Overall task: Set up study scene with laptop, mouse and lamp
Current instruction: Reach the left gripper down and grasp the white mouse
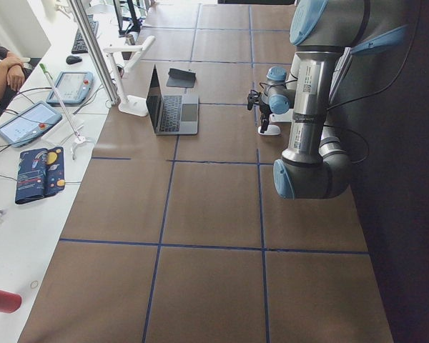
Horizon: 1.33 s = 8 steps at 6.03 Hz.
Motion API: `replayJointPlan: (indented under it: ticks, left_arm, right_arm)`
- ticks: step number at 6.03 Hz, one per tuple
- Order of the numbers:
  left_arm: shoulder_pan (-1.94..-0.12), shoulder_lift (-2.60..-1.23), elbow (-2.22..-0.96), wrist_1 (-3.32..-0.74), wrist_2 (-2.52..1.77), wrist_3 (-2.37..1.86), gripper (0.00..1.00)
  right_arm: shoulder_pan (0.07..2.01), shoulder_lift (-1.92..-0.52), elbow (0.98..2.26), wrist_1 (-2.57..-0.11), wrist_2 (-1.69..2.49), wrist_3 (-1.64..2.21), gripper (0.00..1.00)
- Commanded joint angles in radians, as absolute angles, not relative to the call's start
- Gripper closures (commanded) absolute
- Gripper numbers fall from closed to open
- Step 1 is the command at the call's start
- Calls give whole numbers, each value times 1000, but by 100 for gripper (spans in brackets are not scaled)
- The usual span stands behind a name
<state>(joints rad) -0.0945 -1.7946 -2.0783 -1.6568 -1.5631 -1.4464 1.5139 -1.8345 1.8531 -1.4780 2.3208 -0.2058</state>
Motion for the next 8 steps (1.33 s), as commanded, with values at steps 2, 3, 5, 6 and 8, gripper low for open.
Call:
replayJointPlan:
  ticks: [2, 3, 5, 6, 8]
  left_arm:
    - [-89, -1815, -2024, -1658, -1568, -1448, 0]
    - [-89, -1830, -2017, -1657, -1569, -1448, 7]
    - [-89, -1829, -2020, -1658, -1571, -1451, 66]
    - [-89, -1829, -2020, -1658, -1571, -1451, 67]
    - [-91, -1828, -2042, -1657, -1572, -1451, 74]
  right_arm:
    - [1514, -1833, 1848, -1477, 2319, -206, 0]
    - [1514, -1833, 1848, -1477, 2319, -206, 0]
    - [1514, -1833, 1848, -1477, 2319, -206, 0]
    - [1514, -1833, 1848, -1477, 2319, -206, 0]
    - [1514, -1830, 1850, -1477, 2319, -204, 0]
